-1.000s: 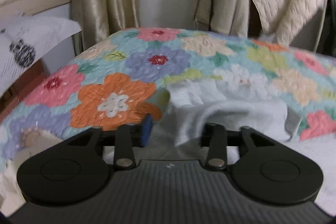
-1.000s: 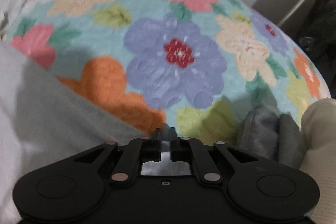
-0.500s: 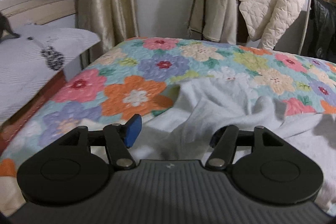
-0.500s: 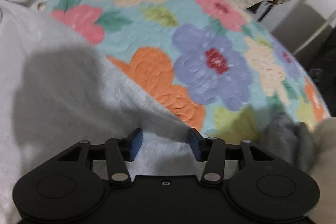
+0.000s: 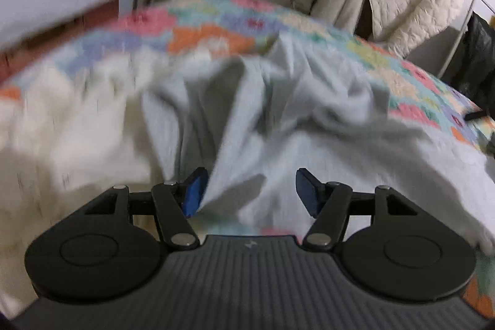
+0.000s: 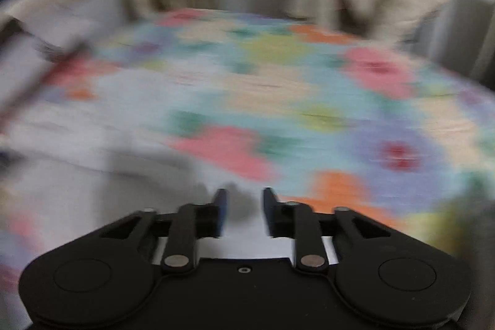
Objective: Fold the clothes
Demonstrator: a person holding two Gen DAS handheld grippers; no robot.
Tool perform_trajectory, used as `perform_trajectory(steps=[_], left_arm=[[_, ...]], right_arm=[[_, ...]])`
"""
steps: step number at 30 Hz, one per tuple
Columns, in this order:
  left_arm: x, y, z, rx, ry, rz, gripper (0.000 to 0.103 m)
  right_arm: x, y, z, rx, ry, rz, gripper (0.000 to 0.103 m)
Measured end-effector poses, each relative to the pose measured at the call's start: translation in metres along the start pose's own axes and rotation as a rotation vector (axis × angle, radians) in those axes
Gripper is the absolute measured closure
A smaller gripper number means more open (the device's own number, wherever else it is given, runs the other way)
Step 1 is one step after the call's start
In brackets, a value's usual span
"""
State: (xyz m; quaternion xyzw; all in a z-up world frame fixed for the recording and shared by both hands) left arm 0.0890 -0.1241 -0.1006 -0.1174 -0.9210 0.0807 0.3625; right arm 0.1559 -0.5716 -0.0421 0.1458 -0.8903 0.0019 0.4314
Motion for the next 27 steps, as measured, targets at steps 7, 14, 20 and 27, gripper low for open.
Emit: perform_trajectory(steps=[7,14,20,27], left_arm=[[0.033,0.009,-0.028,0.014,-0.178,0.085,0.041],[0.028,0.018,-0.031,0.001,-0.207,0.098,0.041],[0.016,0.020,-0.021,0.033,-0.219,0.136,0.041],[0.014,0.024,-0.015,0.003,-0.289,0.147,0.041]], right_arm=[[-0.037,0.109,-0.060,0.207,0.141,-0.222,0.055],[-0.086,0.144,-0.096,0.366,0.260,-0.228,0.055],[-0.125,0.137,-0.105,0.306,0.301,-0.348,0.044],[-0.134,0.160,-0.061,0.403,0.395,-0.599,0.100]])
Point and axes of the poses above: each gripper's, at about its wrist camera, not at the fingertips, and x roughly against the way its jaws point, y to its left, z to its underside, the point moved 2 cm from there along -x, roughly the way its jaws point, and after that the axes turned 3 degrees about x, right-handed, at the moved point
